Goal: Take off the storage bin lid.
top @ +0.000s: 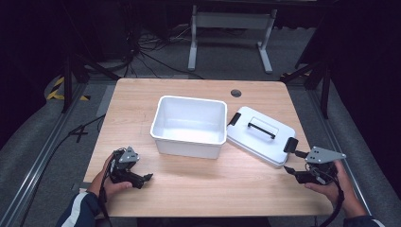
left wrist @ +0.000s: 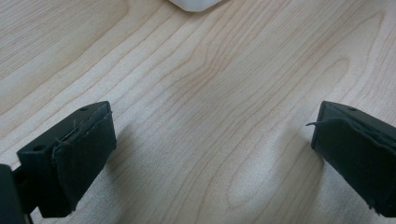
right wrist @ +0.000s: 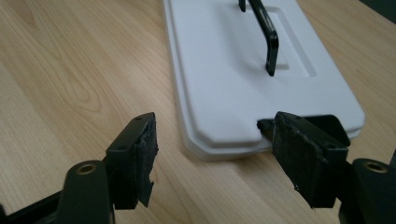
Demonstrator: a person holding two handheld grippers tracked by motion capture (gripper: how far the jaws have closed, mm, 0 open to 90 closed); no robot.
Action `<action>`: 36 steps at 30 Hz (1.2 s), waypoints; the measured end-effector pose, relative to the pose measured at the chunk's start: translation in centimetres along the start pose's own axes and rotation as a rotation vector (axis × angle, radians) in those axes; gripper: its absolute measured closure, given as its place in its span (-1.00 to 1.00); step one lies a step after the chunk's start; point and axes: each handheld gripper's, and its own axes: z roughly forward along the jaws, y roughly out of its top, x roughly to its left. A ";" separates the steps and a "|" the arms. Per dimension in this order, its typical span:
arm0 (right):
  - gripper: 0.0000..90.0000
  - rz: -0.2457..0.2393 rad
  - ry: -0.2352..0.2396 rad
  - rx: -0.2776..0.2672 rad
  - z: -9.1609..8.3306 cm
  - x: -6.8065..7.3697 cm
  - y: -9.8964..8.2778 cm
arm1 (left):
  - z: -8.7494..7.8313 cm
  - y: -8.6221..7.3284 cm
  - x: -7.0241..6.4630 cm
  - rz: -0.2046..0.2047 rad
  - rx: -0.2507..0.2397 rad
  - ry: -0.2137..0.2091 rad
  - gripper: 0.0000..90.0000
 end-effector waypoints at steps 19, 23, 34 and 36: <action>-0.31 0.146 0.077 -0.003 2.5 0.6 -5.6 | 0.0 0.0 0.0 -0.004 0.003 -0.006 -1.00; -0.36 0.194 0.075 -0.021 2.7 0.3 -6.1 | 0.0 0.1 0.0 -0.006 0.005 -0.006 -1.00; -0.41 0.217 0.077 -0.008 2.8 0.2 -6.1 | 0.1 0.0 0.0 -0.009 -0.003 0.000 -1.00; -0.41 0.219 0.075 -0.010 2.8 0.2 -6.1 | 0.1 0.0 0.0 -0.009 -0.003 -0.001 -1.00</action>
